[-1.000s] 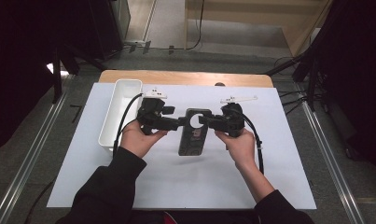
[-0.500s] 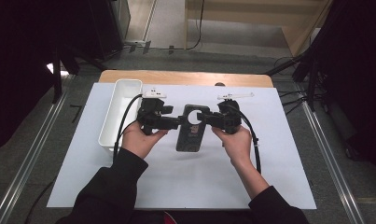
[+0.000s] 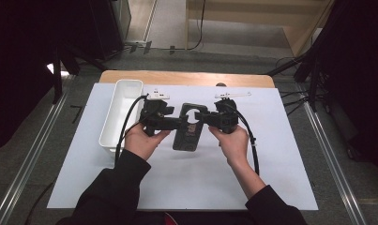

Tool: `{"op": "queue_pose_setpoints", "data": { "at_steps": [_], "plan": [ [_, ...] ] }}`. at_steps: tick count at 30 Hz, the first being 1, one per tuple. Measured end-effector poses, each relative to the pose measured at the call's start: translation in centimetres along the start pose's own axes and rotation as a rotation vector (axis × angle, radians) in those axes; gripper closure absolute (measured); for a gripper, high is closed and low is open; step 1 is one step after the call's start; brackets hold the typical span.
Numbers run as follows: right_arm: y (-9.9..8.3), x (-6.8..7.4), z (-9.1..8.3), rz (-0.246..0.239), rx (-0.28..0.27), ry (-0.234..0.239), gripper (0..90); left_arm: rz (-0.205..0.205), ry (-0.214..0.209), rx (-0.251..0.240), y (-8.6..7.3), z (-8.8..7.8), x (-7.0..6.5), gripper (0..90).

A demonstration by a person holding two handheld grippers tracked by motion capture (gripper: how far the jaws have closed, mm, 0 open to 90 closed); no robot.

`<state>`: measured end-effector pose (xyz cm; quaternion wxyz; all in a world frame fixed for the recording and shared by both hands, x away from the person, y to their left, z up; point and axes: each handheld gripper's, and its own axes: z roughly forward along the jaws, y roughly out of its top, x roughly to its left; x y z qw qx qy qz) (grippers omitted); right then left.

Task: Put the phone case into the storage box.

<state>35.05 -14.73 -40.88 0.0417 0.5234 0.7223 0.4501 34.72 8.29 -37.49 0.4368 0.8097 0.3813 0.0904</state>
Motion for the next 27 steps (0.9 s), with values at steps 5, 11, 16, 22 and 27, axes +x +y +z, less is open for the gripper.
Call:
{"op": "queue_pose_setpoints", "data": {
  "at_steps": [5, 11, 16, 22, 27],
  "plan": [
    [0.2, 0.2, 0.1, 0.013, 0.003, -0.001, 69.0, -0.02, 0.007, -0.001, -0.1, 0.1, 0.2, 37.2],
    [0.2, 0.3, 0.2, 0.023, 0.001, -0.006, 68.9, -0.033, 0.011, 0.001, -0.1, 0.2, 0.2, 40.8],
    [0.2, 0.6, 0.3, 0.024, 0.005, -0.007, 68.9, -0.034, 0.012, -0.006, 0.0, 0.2, 0.1, 46.2],
    [0.1, 0.9, 0.3, 0.02, 0.006, -0.002, 68.9, -0.012, 0.026, -0.013, -0.1, 0.3, -0.1, 54.3],
    [0.2, 1.1, 0.3, 0.015, 0.005, 0.002, 69.0, 0.0, 0.031, -0.014, -0.1, 0.3, -0.2, 60.5]
  ]
}}
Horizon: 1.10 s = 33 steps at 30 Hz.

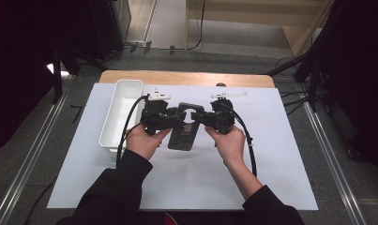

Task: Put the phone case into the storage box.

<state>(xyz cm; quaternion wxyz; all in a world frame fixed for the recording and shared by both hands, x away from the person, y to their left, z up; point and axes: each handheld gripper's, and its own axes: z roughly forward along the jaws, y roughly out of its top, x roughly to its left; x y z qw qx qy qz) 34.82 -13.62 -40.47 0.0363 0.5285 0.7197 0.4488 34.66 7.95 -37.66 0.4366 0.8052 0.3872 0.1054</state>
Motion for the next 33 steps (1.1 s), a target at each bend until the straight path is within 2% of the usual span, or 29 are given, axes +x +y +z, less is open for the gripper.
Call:
{"op": "queue_pose_setpoints", "data": {
  "at_steps": [11, 33],
  "plan": [
    [0.08, 0.43, 0.0, -0.006, -0.001, 0.01, 68.9, 0.017, 0.019, 0.003, -0.06, 0.24, -0.17, 70.1],
    [0.21, 0.08, 0.1, 0.005, 0.019, 0.018, 68.5, -0.022, -0.027, 0.035, 0.14, 0.54, 0.35, 73.4]
  ]
}}
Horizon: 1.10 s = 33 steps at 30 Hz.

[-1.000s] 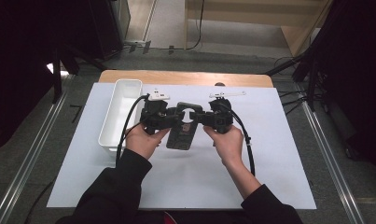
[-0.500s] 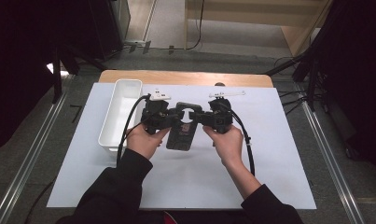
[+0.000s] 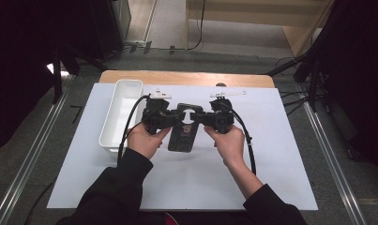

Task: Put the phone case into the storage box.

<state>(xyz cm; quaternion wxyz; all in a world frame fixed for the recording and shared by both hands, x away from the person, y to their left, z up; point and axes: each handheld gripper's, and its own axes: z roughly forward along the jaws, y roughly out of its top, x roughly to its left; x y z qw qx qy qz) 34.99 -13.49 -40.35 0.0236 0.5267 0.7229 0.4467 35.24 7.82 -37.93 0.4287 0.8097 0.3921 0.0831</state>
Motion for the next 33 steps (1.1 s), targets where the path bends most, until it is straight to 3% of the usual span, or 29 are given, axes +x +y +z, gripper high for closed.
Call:
{"op": "queue_pose_setpoints", "data": {
  "at_steps": [16, 33],
  "plan": [
    [0.02, 0.03, -0.04, -0.003, -0.01, 0.01, 67.3, -0.015, -0.034, 0.009, 0.03, -0.12, 0.36, 74.2],
    [0.1, -0.05, -0.07, 0.0, -0.01, 0.019, 67.7, -0.026, -0.036, 0.011, 0.05, -0.14, 0.45, 74.4]
  ]
}}
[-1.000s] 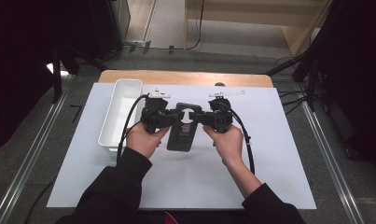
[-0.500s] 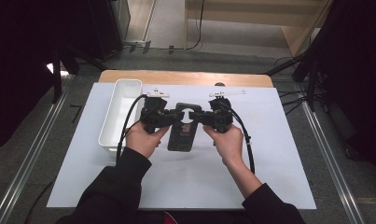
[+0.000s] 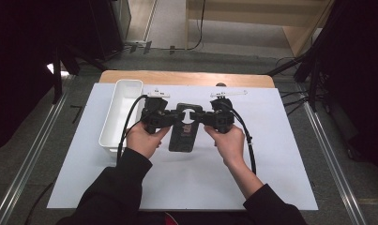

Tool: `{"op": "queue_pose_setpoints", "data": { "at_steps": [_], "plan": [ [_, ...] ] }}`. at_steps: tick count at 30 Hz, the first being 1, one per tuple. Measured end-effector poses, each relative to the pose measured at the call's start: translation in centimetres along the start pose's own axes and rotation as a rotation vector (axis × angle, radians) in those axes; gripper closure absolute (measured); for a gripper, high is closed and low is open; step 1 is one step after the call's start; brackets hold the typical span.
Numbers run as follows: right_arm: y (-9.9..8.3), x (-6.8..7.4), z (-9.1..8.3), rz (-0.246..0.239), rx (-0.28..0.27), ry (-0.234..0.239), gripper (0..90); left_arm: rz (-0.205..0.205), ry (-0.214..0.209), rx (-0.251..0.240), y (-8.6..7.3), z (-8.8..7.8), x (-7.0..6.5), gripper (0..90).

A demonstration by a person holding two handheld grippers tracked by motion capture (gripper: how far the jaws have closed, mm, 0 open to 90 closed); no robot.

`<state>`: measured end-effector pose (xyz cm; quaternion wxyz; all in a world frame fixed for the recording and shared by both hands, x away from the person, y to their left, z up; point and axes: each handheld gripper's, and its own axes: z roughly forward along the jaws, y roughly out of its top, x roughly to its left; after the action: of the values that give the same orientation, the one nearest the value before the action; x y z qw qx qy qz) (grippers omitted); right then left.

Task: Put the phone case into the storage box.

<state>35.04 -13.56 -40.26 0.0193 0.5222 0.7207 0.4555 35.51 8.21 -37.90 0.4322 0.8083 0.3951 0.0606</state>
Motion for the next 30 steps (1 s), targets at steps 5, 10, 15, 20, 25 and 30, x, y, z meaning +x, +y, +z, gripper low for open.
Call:
{"op": "queue_pose_setpoints", "data": {
  "at_steps": [5, 10, 15, 20, 25, 30],
  "plan": [
    [0.1, 0.0, 0.03, 0.004, -0.002, 0.006, 67.0, -0.004, -0.006, -0.002, 0.01, -0.05, 0.09, 74.6],
    [0.14, -0.03, 0.07, 0.001, 0.004, 0.007, 66.3, -0.004, -0.009, 0.001, 0.01, -0.05, 0.13, 74.8],
    [0.14, -0.12, 0.13, -0.008, -0.003, 0.018, 61.1, -0.006, -0.012, 0.003, 0.0, 0.05, 0.11, 75.2],
    [0.11, -0.11, 0.08, -0.017, 0.003, 0.02, 60.2, -0.008, -0.016, 0.005, 0.01, -0.01, 0.17, 75.2],
    [0.08, -0.02, -0.12, -0.022, 0.0, 0.045, 52.4, -0.013, -0.02, 0.002, 0.03, -0.06, 0.29, 75.2],
    [-0.02, 0.12, -0.33, -0.042, -0.009, 0.063, 44.9, -0.012, -0.022, 0.001, 0.05, -0.13, 0.34, 75.2]
  ]
}}
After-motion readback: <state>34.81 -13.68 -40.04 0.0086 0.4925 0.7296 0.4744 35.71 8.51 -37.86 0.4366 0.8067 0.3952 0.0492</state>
